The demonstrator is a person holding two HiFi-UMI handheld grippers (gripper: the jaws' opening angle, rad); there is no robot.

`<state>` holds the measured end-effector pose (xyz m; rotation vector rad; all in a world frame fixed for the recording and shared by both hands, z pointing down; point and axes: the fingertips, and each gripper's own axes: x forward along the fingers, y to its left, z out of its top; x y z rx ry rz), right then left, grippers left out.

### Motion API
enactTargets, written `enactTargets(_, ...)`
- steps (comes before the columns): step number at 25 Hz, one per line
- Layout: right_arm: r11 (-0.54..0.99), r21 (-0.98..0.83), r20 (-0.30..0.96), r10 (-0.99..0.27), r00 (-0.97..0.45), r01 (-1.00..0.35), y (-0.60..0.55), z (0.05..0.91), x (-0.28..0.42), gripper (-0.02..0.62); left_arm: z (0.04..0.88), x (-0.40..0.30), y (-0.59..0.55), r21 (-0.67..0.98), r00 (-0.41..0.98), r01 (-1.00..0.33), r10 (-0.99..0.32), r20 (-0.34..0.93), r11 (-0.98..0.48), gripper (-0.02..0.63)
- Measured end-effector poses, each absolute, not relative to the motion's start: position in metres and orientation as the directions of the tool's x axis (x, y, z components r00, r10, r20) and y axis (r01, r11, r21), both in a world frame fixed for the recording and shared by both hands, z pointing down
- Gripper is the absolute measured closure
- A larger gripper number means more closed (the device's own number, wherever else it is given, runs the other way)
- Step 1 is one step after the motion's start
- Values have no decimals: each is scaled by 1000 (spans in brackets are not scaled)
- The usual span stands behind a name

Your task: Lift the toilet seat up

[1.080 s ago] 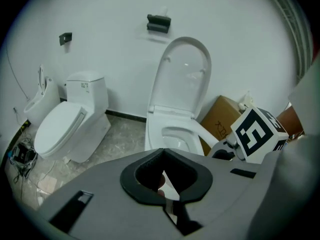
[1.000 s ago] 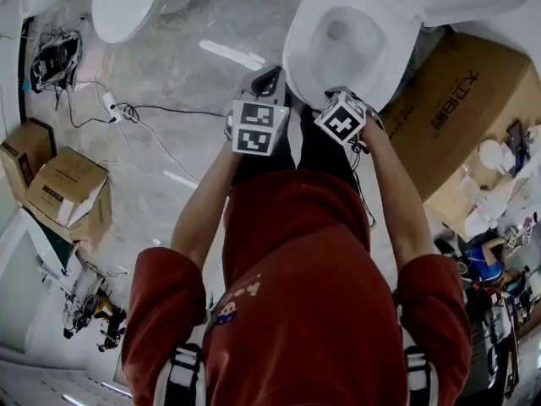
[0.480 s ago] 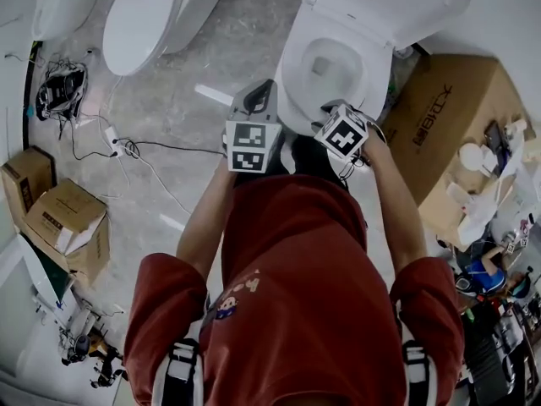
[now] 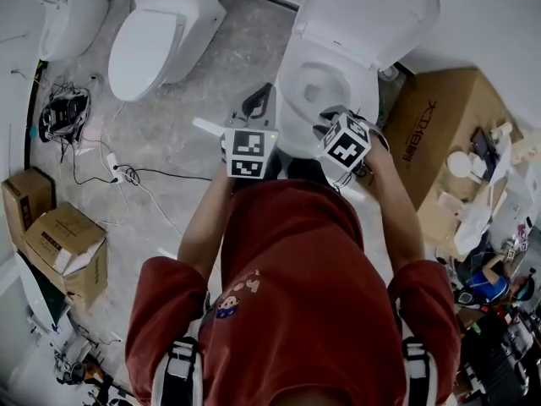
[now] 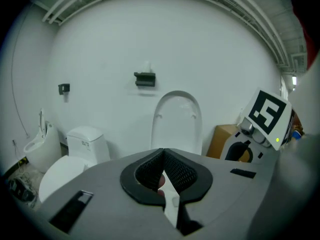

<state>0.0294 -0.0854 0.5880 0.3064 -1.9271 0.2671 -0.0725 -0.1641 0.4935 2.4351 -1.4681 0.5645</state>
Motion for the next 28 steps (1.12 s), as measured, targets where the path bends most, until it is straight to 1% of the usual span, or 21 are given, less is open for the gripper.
enactTargets(6,942,56,923,-176,-343,-332,-109,561,38,479,463,-66,-177,-131,451,-842,-815,363,-524,595)
enactTargets(13,933,151,912,-259,-318,-327,-137,534,50,492,438,-65,-198,-211,471,-813,-826,309,-542,595)
enactTargets(17,922,209,904,-310,-295,-325,-156,521,56,499,416,-59,-209,-220,491,-811,-835,248,-543,595)
enactTargets(22,906,263,893,-359,-273,-330,-177,508,66,502,391,-48,-207,-195,511,-819,-840,181,-540,595)
enactTargets(28,882,329,873,-420,-247,-336,-207,495,78,502,364,-40,-210,-210,530,-812,-839,126,-544,595)
